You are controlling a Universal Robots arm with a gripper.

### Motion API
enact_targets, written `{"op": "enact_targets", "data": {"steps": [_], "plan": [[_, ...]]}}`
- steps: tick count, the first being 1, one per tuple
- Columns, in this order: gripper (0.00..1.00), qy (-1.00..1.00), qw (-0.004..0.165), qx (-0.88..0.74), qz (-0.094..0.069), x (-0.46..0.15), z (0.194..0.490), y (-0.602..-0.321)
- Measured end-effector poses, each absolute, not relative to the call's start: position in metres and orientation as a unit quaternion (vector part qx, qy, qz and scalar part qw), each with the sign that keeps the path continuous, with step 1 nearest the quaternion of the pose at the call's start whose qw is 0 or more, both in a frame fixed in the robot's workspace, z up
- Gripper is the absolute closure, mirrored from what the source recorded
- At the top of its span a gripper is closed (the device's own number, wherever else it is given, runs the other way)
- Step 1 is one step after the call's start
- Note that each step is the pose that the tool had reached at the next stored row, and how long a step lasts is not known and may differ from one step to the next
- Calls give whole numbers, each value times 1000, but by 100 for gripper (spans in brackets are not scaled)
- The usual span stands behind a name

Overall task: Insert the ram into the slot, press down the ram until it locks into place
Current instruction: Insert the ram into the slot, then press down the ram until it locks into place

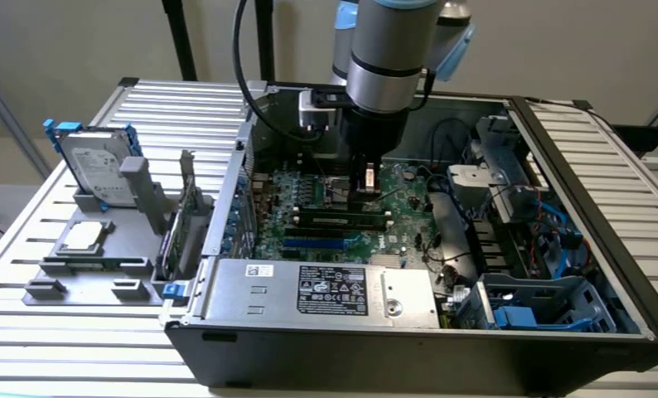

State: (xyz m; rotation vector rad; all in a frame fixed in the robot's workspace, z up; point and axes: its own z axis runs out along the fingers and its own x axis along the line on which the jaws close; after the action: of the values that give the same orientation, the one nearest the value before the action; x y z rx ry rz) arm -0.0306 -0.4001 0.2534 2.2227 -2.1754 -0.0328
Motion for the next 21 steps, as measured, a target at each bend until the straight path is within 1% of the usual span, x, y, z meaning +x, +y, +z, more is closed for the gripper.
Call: {"op": "enact_targets", "data": {"steps": [9,10,11,21], "plan": [[80,-699,15,715,-11,-31,253,-400],[82,-699,15,715,-11,-31,253,-400],[89,-699,15,715,-11,-31,254,-400],[90,-699,15,715,-11,-31,254,-400]]}}
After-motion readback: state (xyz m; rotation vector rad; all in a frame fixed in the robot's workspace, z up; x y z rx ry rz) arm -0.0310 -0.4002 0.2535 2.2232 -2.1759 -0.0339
